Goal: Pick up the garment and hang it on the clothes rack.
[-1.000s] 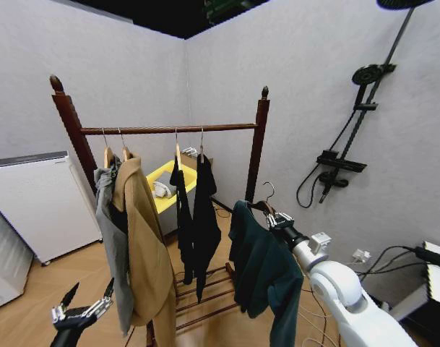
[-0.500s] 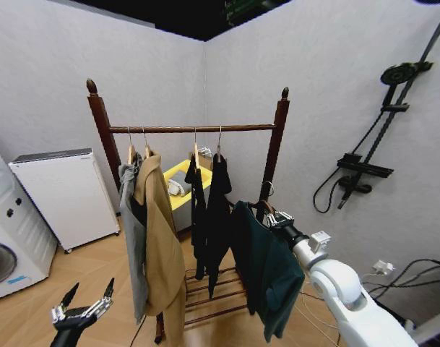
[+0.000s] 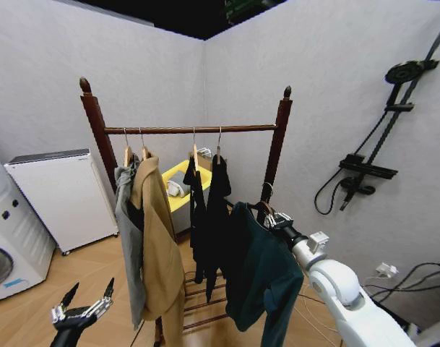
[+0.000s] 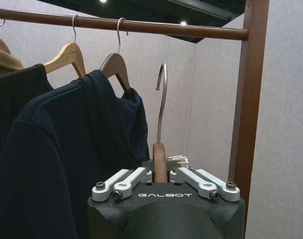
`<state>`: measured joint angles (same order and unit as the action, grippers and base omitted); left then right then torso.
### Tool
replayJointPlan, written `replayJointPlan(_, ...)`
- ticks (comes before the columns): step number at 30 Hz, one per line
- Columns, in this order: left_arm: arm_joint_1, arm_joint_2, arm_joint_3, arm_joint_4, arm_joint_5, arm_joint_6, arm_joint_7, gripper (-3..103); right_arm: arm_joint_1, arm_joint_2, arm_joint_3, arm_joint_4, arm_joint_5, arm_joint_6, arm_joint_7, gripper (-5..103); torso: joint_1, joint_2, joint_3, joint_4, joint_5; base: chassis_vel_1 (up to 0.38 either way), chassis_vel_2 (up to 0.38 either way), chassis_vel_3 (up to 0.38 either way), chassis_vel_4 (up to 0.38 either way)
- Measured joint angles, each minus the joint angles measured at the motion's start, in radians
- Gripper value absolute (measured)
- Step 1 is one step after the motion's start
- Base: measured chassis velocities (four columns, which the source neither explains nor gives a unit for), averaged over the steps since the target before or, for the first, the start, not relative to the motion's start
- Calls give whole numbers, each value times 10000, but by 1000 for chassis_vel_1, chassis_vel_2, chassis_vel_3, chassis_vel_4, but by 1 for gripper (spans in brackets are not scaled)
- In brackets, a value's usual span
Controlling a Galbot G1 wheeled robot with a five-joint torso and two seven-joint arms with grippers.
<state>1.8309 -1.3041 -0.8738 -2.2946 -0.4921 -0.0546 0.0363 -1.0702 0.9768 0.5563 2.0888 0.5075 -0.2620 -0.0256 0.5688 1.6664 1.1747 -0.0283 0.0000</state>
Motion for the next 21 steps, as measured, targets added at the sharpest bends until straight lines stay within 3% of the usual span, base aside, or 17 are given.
replayJointPlan(15, 0, 0, 0, 0, 0, 0, -1, 100, 11, 9, -19, -28, -56, 38, -54, 9, 0, 0, 0, 2, 0, -54, 53, 62, -56)
replayJointPlan(21, -1, 0, 0, 0, 0, 0, 0, 100, 307, -86, 69, 567, 92, -409, 480, 9, 9, -3, 2, 1, 1, -83, 58, 86, -90)
